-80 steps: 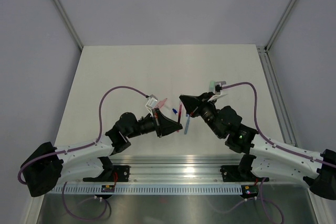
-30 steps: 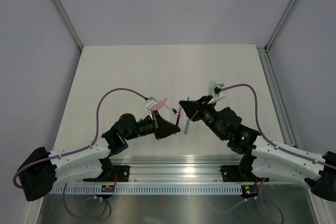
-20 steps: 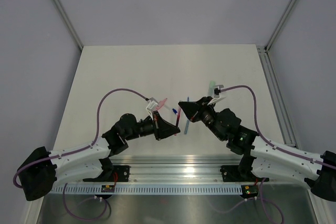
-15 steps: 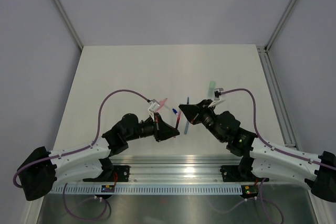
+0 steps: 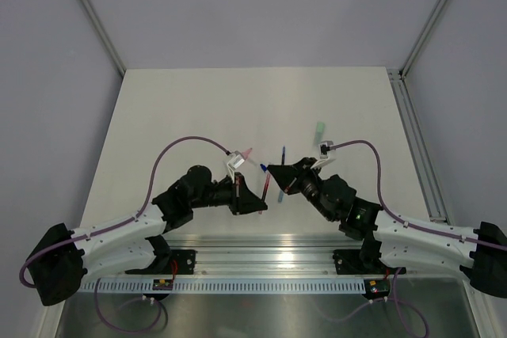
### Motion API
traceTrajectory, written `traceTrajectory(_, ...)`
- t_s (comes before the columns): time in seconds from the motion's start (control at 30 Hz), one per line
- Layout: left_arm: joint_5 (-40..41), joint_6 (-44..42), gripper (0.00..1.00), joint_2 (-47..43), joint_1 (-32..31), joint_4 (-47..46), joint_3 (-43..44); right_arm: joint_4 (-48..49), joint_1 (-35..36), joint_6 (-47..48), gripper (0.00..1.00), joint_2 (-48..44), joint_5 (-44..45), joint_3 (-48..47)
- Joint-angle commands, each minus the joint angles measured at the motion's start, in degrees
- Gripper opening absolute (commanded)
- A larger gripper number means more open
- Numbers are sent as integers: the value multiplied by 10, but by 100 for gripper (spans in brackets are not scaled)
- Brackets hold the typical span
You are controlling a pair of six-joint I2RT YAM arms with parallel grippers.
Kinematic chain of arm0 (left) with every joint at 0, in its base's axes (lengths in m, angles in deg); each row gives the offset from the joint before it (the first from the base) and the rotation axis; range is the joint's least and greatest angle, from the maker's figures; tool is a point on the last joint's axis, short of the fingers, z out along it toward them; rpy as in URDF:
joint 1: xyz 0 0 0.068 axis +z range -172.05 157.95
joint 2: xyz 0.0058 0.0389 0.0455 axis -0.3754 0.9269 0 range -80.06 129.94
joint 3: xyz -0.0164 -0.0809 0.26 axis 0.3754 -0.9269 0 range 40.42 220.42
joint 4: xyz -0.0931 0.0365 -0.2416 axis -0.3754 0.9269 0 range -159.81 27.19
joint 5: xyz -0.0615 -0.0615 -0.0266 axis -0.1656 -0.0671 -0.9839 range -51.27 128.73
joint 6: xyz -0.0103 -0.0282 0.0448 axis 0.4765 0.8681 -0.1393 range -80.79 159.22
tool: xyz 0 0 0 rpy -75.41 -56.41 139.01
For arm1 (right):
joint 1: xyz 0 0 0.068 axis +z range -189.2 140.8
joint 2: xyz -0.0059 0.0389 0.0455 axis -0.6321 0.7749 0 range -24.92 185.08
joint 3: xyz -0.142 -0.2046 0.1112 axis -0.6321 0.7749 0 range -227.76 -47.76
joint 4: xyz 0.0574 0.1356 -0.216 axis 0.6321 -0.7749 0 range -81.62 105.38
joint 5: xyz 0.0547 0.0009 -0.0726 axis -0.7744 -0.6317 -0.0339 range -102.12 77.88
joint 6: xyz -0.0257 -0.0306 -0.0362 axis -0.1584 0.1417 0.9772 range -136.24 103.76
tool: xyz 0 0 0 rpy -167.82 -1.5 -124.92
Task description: Insert the pens into the pen caps
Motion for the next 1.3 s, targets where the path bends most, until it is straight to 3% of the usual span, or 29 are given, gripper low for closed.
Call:
traceTrajectory(0.0, 61, 31, 0, -24, 60, -225, 85, -133, 65, -30, 0, 28, -103, 33)
traceTrajectory(0.37, 33, 71, 0, -23, 100, -249, 85, -165, 129, -38, 0, 143, -79, -17)
traceTrajectory(0.7, 36, 72, 0, -48, 120, -226, 63, -171, 129, -48, 0, 116, -63, -14)
traceTrajectory(0.83, 20, 80, 0, -46, 118, -230, 43, -177, 115, -19, 0, 58, -31, -31)
traceTrajectory(1.27, 13, 65, 0, -9, 78, -240, 0, -162, 40, 33, 0, 90, -59, -117)
